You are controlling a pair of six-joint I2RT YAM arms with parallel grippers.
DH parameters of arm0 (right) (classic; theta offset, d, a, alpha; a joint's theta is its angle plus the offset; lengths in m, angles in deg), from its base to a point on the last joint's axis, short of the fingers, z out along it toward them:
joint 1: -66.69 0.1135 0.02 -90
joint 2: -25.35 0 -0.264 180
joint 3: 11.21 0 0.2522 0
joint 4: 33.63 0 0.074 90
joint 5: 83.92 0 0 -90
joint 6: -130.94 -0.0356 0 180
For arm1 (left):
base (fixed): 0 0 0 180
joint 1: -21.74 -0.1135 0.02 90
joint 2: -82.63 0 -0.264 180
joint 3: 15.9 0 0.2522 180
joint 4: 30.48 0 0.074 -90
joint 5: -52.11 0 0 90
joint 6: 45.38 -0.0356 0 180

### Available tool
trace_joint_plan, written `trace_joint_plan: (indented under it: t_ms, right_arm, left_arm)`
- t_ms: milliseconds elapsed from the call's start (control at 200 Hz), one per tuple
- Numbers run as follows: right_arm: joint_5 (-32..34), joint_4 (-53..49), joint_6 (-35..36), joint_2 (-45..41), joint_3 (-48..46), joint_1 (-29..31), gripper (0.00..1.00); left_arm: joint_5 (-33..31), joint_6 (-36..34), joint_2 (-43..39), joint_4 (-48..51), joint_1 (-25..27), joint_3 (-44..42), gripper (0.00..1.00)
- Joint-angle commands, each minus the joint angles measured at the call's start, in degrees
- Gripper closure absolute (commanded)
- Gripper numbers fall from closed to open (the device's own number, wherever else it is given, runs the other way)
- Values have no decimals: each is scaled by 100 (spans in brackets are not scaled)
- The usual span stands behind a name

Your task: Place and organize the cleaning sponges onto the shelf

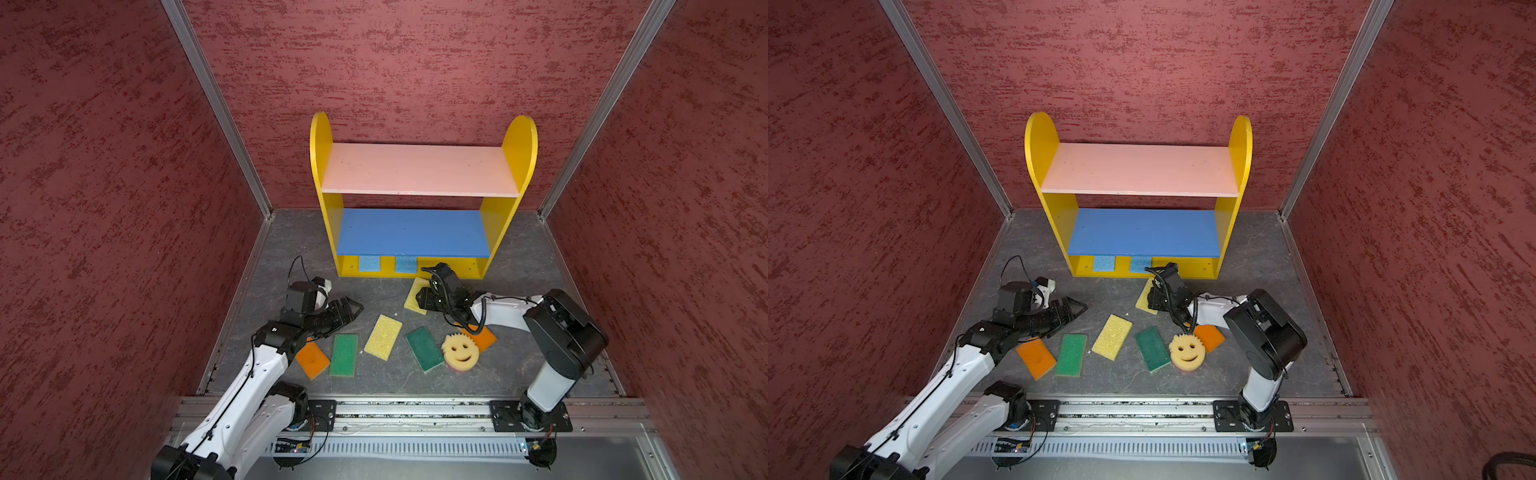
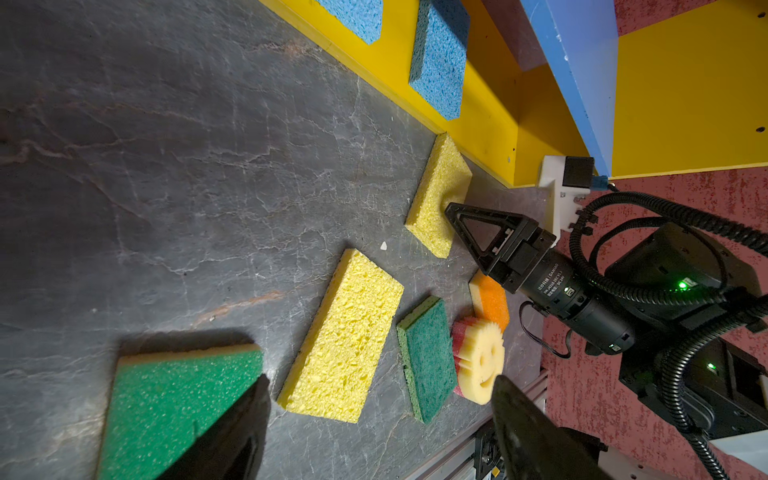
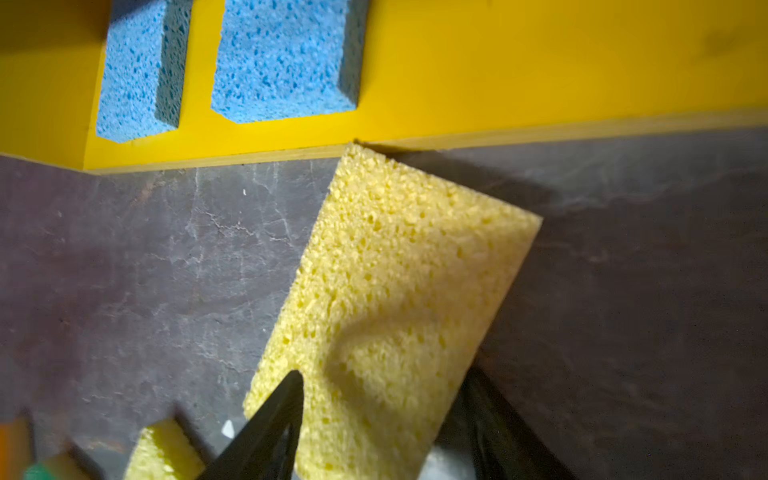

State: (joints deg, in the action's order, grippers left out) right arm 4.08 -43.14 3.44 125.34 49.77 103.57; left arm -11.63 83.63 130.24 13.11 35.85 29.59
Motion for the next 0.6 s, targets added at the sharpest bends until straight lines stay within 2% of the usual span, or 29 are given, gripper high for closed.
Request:
trace_joint_plan:
  t_ms: [0, 240, 391, 591]
  right_arm:
    - [-123, -225, -215, 278, 88, 125, 62]
    - [-217, -122, -386, 476, 199, 421, 59]
    - [-282, -228, -381, 965, 846, 833, 58]
    - [-718, -173, -434, 1659, 1859, 1362, 56]
  left_arm:
    - [-18, 19, 130, -143, 20, 186, 17]
    - [-26, -27, 197, -127, 20, 277, 16]
    - [-69, -52, 219, -96, 17, 299, 15]
    - [-146, -149, 177, 78, -11, 428, 13]
